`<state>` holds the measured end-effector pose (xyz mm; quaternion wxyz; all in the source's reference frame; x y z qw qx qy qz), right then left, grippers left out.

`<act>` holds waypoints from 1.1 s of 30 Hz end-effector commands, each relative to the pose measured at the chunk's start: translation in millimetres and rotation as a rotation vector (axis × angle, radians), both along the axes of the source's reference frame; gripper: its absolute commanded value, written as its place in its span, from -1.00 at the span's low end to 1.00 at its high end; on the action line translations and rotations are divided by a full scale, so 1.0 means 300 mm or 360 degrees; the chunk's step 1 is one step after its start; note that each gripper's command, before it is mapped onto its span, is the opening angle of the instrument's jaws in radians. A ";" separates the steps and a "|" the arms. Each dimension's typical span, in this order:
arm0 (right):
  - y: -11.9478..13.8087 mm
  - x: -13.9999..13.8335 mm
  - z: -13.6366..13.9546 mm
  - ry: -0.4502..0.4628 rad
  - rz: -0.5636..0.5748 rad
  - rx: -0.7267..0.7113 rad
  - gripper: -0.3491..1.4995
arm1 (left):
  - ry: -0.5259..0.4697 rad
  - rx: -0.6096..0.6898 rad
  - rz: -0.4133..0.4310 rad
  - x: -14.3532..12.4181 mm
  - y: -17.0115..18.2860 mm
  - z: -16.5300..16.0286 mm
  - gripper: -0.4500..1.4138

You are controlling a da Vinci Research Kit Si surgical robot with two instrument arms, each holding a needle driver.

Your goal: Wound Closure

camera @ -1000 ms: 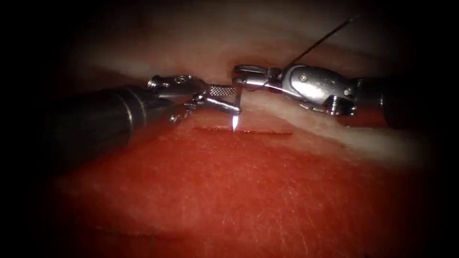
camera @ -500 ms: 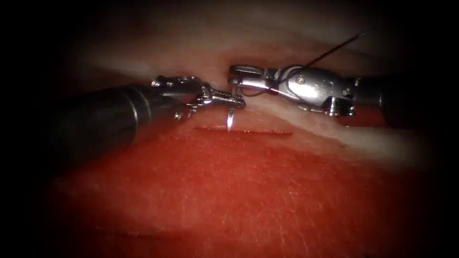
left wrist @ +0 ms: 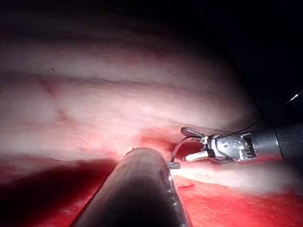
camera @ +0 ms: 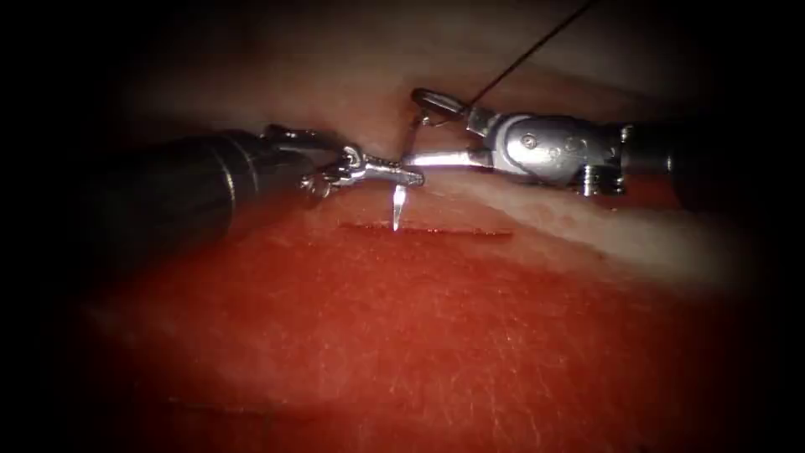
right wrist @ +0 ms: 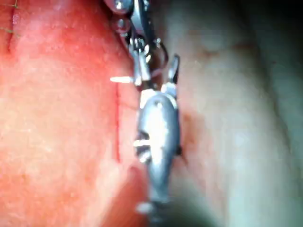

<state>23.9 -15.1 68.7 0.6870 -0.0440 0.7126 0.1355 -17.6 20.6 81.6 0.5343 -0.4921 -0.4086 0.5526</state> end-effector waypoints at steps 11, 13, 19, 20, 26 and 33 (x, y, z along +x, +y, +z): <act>0.0000 0.0068 -0.0028 -0.0032 0.0065 -0.0016 0.11 | -0.0012 -0.0094 0.0025 -0.0019 0.001 0.002 -1.00; 0.0004 0.0066 -0.0025 -0.0031 0.0074 0.0004 0.09 | -0.0009 -0.0132 0.0032 -0.0020 0.001 0.002 -1.00; 0.0015 0.0059 -0.0028 -0.0019 0.0100 0.0144 -0.36 | 0.0003 -0.0300 0.0060 -0.0021 0.001 0.002 -1.00; 0.0018 0.0058 -0.0030 -0.0019 0.0097 0.0155 -0.44 | 0.0004 -0.0309 0.0062 -0.0021 0.001 0.002 -1.00; 0.0015 0.0060 -0.0040 -0.0040 0.0063 0.0171 -0.87 | 0.0006 -0.0329 0.0065 -0.0023 0.001 0.002 -1.00; 0.0024 0.0061 -0.0043 -0.0058 0.0043 0.0179 -0.91 | 0.0008 -0.0342 0.0067 -0.0026 0.000 0.002 -1.00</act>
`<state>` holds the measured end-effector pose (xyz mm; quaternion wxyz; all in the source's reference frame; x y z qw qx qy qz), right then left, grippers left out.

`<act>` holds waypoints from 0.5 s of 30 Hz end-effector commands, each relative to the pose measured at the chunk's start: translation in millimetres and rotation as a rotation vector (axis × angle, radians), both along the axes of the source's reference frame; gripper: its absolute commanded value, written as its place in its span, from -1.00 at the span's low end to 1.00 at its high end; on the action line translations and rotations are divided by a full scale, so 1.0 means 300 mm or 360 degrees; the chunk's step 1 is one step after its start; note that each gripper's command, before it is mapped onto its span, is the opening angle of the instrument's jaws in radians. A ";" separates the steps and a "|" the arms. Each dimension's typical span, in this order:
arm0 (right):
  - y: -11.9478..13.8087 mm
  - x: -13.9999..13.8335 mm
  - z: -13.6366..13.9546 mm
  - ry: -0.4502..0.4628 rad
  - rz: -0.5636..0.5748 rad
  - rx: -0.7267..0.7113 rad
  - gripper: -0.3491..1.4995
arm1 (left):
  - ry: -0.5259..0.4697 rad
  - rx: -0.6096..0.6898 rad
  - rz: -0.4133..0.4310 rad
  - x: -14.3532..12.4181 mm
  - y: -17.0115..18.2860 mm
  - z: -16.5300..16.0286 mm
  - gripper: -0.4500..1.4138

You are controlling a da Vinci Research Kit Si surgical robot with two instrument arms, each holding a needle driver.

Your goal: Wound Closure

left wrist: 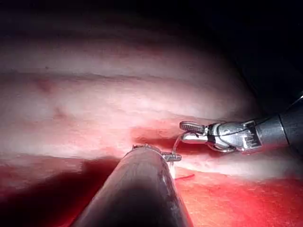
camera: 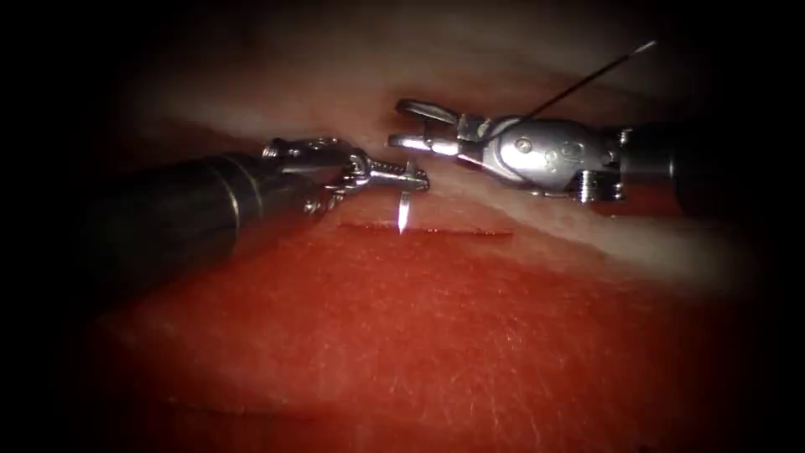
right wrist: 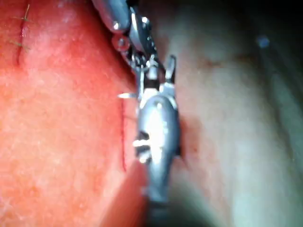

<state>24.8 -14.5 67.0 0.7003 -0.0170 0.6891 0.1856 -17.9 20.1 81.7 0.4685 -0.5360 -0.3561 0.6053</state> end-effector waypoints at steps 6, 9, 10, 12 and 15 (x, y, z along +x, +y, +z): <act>0.0002 0.0032 0.0016 -0.0058 -0.0064 -0.0046 -1.00 | -0.0005 -0.0003 0.0005 -0.0013 0.001 0.001 -1.00; -0.0004 0.0025 0.0016 -0.0115 -0.0094 -0.0090 -1.00 | 0.0013 -0.0003 -0.0008 -0.0008 0.000 0.000 -1.00; -0.0005 0.0023 0.0016 -0.0123 -0.0092 -0.0098 -1.00 | 0.0017 -0.0003 -0.0010 -0.0008 0.000 0.000 -1.00; -0.0006 0.0010 0.0018 -0.0139 -0.0089 -0.0113 -1.00 | 0.0024 -0.0002 -0.0015 -0.0005 0.000 -0.001 -1.00; -0.0009 -0.0003 0.0020 -0.0149 -0.0094 -0.0121 -1.00 | 0.0057 -0.0029 -0.0033 -0.0004 0.001 -0.001 -1.00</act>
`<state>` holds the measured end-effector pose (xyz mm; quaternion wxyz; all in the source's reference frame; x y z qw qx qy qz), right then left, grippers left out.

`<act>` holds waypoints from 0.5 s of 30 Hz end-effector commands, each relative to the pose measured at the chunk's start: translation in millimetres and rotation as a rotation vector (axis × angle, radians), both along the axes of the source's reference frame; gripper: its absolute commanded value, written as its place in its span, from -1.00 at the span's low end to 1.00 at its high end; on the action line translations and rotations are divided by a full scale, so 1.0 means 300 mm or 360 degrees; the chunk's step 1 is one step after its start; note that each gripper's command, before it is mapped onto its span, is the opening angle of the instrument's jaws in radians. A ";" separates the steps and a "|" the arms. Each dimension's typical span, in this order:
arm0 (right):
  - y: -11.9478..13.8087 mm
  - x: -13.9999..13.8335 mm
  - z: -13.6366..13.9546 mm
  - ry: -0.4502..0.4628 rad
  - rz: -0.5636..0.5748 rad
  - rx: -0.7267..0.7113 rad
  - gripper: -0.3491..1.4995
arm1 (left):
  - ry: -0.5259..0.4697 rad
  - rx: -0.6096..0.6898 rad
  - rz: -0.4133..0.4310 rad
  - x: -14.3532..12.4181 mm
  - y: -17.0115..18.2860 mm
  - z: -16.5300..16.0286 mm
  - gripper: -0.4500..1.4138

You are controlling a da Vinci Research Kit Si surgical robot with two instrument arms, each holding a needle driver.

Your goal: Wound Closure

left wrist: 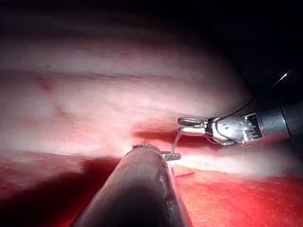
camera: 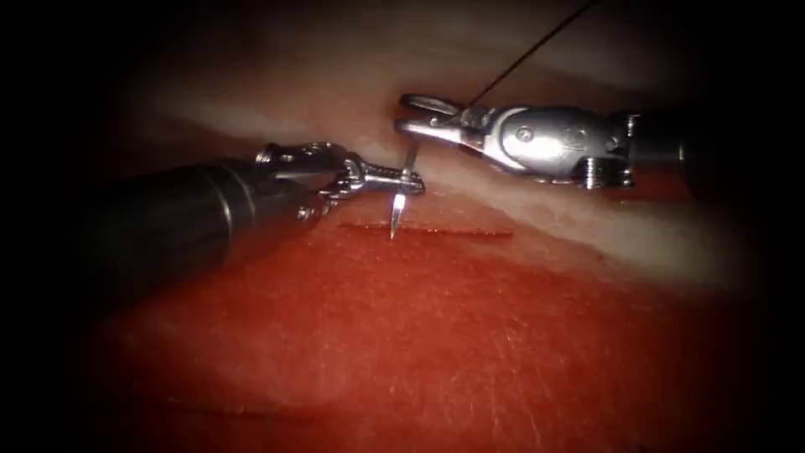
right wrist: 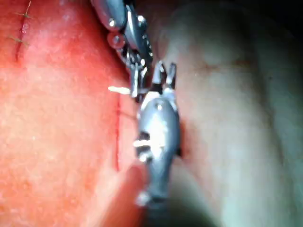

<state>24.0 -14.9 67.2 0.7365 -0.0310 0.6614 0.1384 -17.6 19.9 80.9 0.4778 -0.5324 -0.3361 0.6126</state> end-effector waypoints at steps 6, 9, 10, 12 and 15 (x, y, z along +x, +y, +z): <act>0.0004 0.0007 0.0021 -0.0024 0.0001 -0.0027 -1.00 | 0.0080 -0.0306 0.0025 -0.0017 0.004 0.001 0.58; 0.0010 0.0003 0.0033 -0.0028 0.0003 -0.0027 -1.00 | 0.0089 -0.0389 0.0044 -0.0012 0.004 0.001 0.73; 0.0013 0.0001 0.0041 -0.0031 0.0005 -0.0027 -1.00 | 0.0089 -0.0398 0.0046 -0.0010 0.003 0.001 0.74; 0.0015 -0.0002 0.0055 -0.0032 0.0011 -0.0029 -1.00 | 0.0089 -0.0407 0.0051 -0.0002 0.003 0.000 0.76; 0.0020 -0.0008 0.0079 -0.0036 0.0015 -0.0022 -1.00 | 0.0090 -0.0453 0.0066 0.0014 0.003 0.000 0.76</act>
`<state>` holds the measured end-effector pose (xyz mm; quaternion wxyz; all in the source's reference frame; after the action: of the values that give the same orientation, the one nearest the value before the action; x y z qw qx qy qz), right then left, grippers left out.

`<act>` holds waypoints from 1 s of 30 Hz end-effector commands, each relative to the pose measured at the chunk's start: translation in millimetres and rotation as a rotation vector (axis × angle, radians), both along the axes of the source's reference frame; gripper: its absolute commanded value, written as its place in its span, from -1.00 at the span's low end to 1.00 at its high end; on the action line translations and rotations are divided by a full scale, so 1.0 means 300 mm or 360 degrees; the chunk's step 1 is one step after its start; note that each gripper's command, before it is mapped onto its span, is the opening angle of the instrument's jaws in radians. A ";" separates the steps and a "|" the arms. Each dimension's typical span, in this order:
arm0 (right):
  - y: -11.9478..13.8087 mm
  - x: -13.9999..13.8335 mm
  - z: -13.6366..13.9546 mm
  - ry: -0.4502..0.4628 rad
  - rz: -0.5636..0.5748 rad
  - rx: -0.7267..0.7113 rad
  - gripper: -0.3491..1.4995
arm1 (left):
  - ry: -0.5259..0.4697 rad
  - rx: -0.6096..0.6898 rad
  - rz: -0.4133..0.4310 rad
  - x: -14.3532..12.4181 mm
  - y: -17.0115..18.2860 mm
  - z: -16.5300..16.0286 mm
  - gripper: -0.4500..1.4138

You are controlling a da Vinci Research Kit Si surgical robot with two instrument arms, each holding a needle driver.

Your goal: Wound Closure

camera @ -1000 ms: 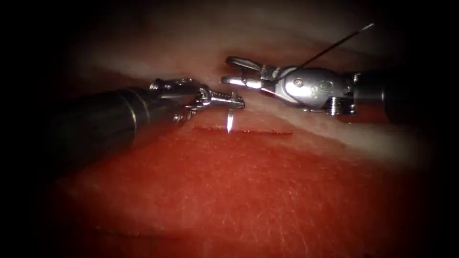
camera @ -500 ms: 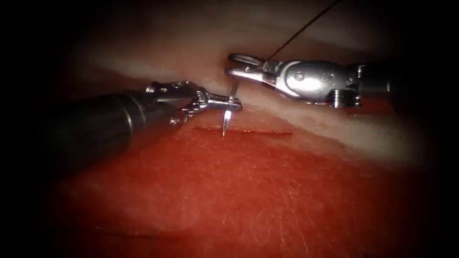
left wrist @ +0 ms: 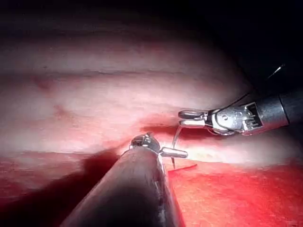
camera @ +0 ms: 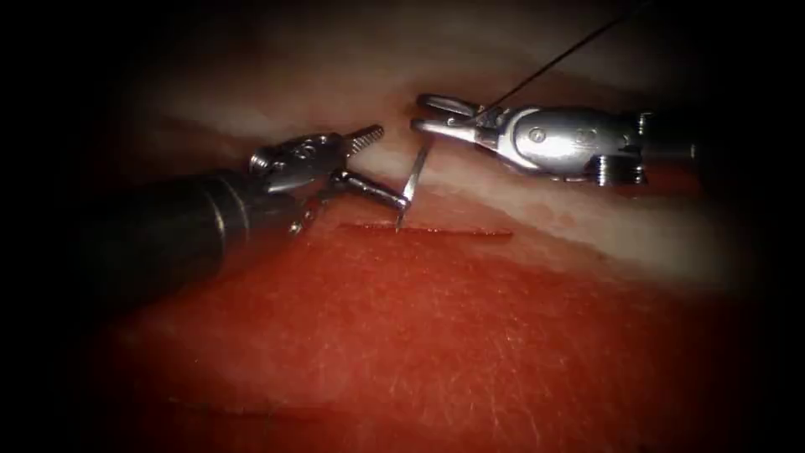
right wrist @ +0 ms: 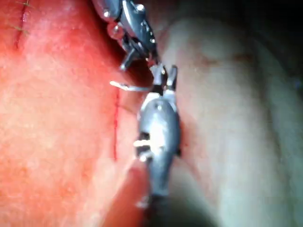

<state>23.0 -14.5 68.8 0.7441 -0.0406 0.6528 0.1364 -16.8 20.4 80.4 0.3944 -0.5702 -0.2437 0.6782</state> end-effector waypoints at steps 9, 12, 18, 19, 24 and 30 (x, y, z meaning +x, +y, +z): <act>0.0016 0.0023 0.0068 -0.0008 -0.0051 -0.0018 -1.00 | 0.0048 -0.0324 0.0124 0.0053 -0.006 0.005 0.55; 0.0018 0.0023 0.0072 -0.0025 -0.0063 -0.0071 -1.00 | 0.0075 -0.0336 0.0188 0.0062 -0.010 0.008 0.40; 0.0008 0.0041 0.0077 -0.0065 -0.0096 -0.0210 -1.00 | 0.0113 -0.0413 0.0288 0.0062 -0.016 0.014 -0.28; 0.0005 0.0044 0.0078 -0.0070 -0.0098 -0.0230 -1.00 | 0.0113 -0.0433 0.0300 0.0060 -0.017 0.014 -0.39; 0.0001 0.0067 0.0089 -0.0077 -0.0128 -0.0348 -1.00 | 0.0131 -0.0444 0.0373 0.0058 -0.020 0.014 -0.66; 0.0012 0.0082 0.0104 -0.0092 -0.0141 -0.0441 -1.00 | 0.0167 -0.0433 0.0440 0.0052 -0.022 0.014 -0.68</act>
<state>24.4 -14.5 71.6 0.7568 -0.1206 0.6424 0.0079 -14.9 13.4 84.0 0.2266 -0.5404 -0.2056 0.7838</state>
